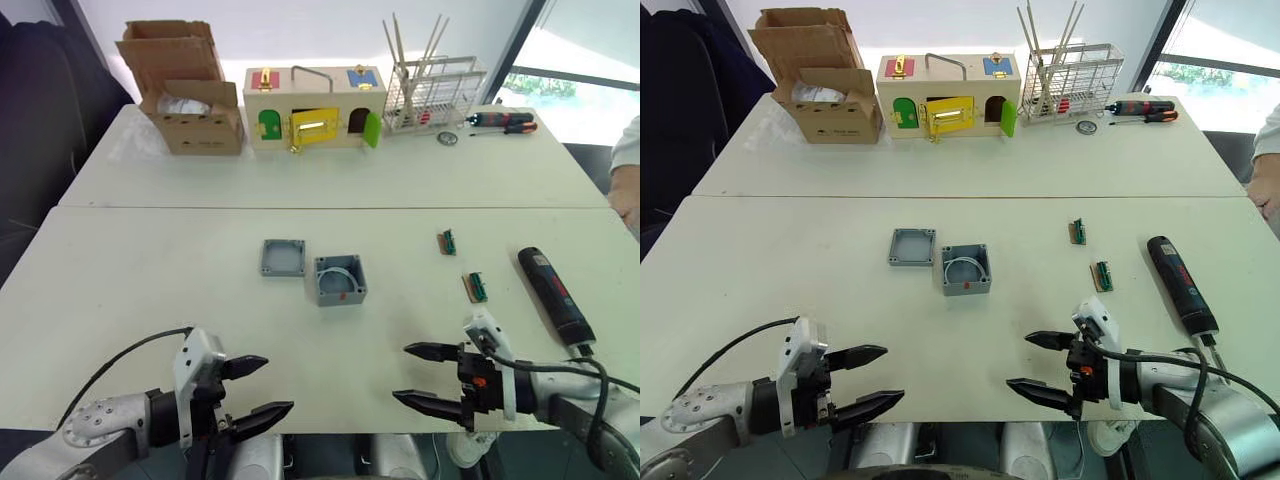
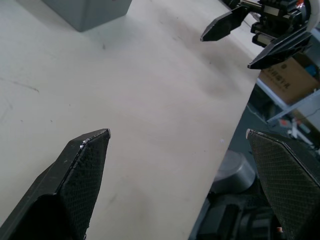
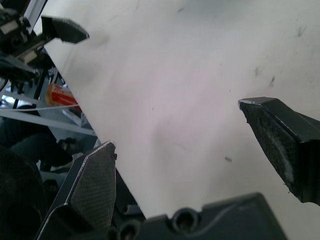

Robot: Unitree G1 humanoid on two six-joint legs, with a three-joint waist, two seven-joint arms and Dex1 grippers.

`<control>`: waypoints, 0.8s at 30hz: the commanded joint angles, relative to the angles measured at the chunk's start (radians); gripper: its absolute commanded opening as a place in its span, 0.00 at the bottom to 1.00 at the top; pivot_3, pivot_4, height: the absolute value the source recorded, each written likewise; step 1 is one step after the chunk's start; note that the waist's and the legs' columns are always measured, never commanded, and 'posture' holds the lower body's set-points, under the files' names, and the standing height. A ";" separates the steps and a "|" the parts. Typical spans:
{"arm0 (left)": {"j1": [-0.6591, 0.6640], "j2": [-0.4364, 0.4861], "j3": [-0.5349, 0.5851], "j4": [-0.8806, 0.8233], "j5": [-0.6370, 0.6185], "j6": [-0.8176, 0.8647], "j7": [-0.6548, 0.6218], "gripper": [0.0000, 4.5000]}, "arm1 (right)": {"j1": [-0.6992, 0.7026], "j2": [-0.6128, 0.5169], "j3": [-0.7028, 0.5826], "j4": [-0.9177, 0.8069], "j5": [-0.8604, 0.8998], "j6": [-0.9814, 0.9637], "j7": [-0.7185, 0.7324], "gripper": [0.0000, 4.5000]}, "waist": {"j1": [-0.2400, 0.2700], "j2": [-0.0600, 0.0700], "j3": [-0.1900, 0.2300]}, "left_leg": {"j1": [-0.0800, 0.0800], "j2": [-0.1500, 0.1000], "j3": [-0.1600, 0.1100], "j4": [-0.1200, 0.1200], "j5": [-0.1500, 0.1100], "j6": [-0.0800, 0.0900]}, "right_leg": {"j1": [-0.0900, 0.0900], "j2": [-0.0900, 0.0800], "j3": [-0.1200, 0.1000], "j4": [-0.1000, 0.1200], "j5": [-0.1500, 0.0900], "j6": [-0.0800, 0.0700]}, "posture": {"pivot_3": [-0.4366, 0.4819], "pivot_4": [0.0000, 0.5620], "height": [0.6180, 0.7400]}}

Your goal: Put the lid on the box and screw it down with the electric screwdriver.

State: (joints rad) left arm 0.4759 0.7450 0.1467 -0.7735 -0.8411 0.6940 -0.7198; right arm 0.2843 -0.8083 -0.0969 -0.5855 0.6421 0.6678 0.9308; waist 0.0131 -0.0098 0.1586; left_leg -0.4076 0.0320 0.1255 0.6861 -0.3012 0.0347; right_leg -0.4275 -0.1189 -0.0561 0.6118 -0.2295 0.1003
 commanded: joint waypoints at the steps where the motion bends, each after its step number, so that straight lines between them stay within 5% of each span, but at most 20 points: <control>1: -0.008 -0.004 0.037 -0.017 -0.029 0.002 0.017 1.00 | -0.010 0.011 0.013 -0.008 -0.004 -0.022 -0.003 1.00 | 0.001 0.000 0.000 | 0.000 0.000 0.000 0.000 0.000 0.000 | 0.000 0.000 0.000 0.000 0.000 0.000 | 0.48 0.27 0.90; 18: -0.048 -0.021 0.066 0.030 -0.046 0.020 0.066 1.00 | -0.084 0.050 0.053 0.040 -0.041 -0.043 -0.030 1.00 | 0.000 0.000 0.000 | 0.000 0.000 0.000 0.000 0.000 0.000 | 0.000 0.000 0.000 0.000 0.000 0.000 | 0.48 0.27 0.90; 24: -0.280 0.220 0.204 0.131 -0.248 0.232 0.040 1.00 | -0.111 0.014 -0.022 -0.027 0.076 0.088 -0.058 1.00 | 0.002 0.000 0.000 | 0.000 0.000 -0.003 0.000 0.001 -0.001 | 0.000 0.000 -0.002 0.001 0.000 0.000 | 0.48 0.27 0.90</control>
State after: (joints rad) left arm 0.2327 0.9327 0.3206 -0.6460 -1.0388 0.8883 -0.6581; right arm 0.1866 -0.7816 -0.0892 -0.5676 0.6755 0.7313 0.8800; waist 0.0150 -0.0101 0.1588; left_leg -0.4078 0.0317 0.1228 0.6862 -0.3004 0.0334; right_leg -0.4271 -0.1188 -0.0579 0.6131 -0.2294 0.1002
